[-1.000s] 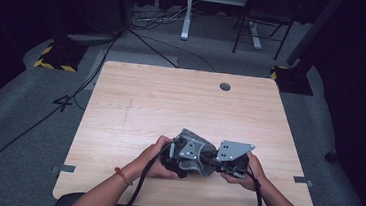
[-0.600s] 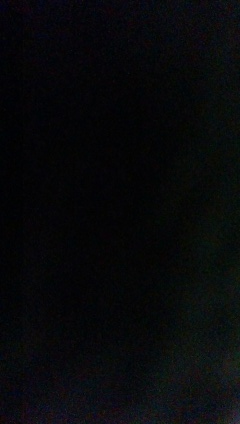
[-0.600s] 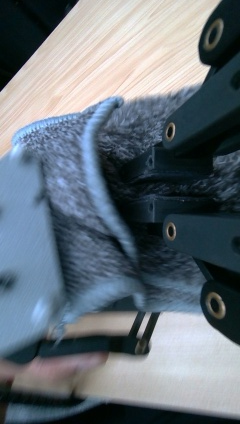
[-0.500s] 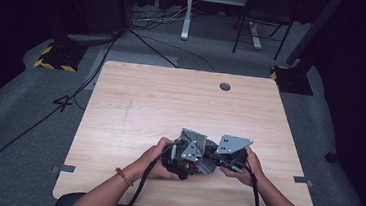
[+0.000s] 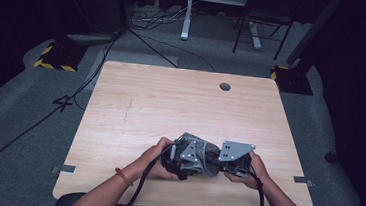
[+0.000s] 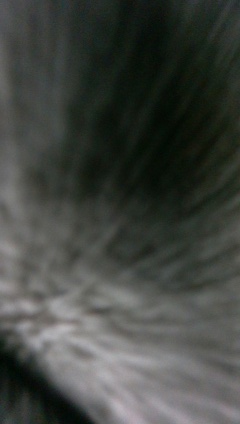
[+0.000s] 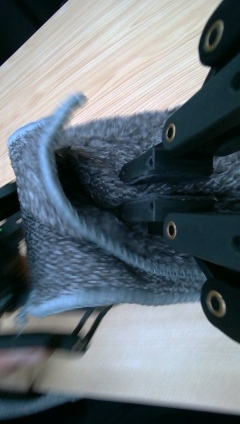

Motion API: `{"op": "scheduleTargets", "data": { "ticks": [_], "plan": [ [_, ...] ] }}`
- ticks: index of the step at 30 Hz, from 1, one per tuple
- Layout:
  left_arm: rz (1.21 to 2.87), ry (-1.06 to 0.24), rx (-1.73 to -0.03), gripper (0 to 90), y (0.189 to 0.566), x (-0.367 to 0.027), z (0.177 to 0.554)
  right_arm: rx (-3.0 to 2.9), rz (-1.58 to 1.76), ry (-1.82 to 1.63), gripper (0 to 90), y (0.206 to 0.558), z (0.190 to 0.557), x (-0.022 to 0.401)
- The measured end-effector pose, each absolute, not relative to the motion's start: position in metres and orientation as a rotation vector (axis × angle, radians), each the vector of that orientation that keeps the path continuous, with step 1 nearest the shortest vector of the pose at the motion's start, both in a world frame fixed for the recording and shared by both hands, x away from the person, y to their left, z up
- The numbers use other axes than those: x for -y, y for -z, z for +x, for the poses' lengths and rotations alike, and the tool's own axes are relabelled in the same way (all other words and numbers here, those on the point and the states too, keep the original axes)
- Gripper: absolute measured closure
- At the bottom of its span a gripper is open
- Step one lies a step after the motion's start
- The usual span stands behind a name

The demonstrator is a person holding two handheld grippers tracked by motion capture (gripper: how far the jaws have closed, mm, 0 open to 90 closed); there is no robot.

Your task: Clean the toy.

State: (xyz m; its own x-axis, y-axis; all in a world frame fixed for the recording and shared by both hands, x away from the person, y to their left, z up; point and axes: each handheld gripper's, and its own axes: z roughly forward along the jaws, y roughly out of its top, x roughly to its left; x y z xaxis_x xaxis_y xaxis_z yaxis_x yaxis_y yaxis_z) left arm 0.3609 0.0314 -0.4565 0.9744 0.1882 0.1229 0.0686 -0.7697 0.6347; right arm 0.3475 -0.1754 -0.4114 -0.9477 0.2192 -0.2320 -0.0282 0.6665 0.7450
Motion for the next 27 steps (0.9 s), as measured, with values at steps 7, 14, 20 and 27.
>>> {"op": "scheduleTargets", "data": {
  "ticks": [7, 14, 20, 27],
  "plan": [
    [2.426, -0.222, -0.179, 33.8, 0.456, -0.029, 0.359, -2.594, 0.069, -1.228, 82.8, 0.408, 0.339, 0.155],
    [2.425, -0.2, -0.2, 33.9, 0.457, -0.03, 0.36, -2.541, 0.183, -1.228, 83.0, 0.413, 0.355, 0.162],
    [2.43, -0.217, -0.192, 33.9, 0.457, -0.033, 0.36, -2.528, 0.256, -1.203, 83.1, 0.417, 0.364, 0.176],
    [2.326, -0.21, -0.225, 33.8, 0.447, -0.047, 0.361, -2.557, 0.38, -1.195, 83.2, 0.43, 0.371, 0.202]
  ]
}}
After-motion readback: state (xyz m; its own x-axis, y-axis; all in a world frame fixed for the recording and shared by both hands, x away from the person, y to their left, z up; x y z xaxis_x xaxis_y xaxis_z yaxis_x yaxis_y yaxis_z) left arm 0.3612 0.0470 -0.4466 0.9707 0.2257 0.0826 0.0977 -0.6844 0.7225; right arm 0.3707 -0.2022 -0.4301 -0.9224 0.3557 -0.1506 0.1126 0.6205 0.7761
